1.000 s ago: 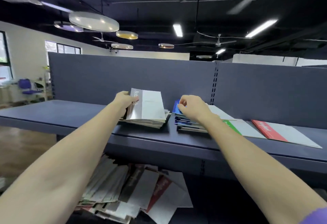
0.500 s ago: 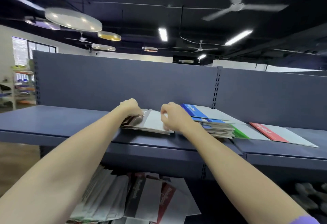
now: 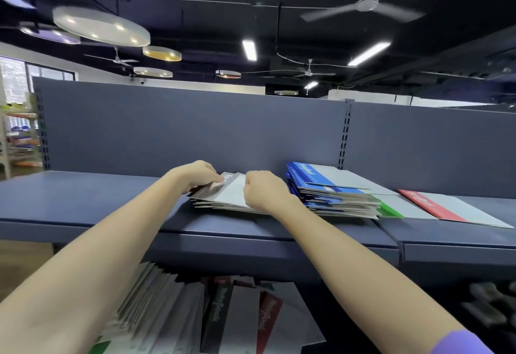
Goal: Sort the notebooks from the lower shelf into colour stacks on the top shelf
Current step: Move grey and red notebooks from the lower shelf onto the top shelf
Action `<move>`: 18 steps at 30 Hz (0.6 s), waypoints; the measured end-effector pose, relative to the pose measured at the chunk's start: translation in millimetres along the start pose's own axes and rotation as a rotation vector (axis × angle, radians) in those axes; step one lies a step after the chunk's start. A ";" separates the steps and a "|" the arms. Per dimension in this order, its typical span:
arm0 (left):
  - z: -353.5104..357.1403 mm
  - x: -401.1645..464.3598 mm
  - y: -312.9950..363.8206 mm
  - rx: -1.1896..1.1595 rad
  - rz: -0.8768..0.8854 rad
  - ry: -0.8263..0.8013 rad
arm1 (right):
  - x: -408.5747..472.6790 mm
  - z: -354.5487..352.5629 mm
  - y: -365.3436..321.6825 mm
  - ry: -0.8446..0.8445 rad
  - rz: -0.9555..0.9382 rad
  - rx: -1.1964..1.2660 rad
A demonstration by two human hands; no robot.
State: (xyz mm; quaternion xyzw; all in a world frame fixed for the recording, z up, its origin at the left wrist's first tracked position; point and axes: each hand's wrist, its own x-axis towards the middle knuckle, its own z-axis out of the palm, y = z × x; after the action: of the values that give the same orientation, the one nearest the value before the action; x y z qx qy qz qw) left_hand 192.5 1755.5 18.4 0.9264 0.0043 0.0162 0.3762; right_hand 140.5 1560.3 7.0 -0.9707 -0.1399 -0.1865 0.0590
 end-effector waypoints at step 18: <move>16.6 -61.4 70.1 0.344 0.261 0.075 | -25.9 -9.2 29.0 0.087 -0.016 0.479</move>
State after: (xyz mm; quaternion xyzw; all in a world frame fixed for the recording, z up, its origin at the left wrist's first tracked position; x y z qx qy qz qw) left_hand 131.4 1692.5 53.7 0.9684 -0.0990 0.0983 0.2068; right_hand 122.7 1524.5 3.8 -0.9190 -0.1849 -0.1901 0.2918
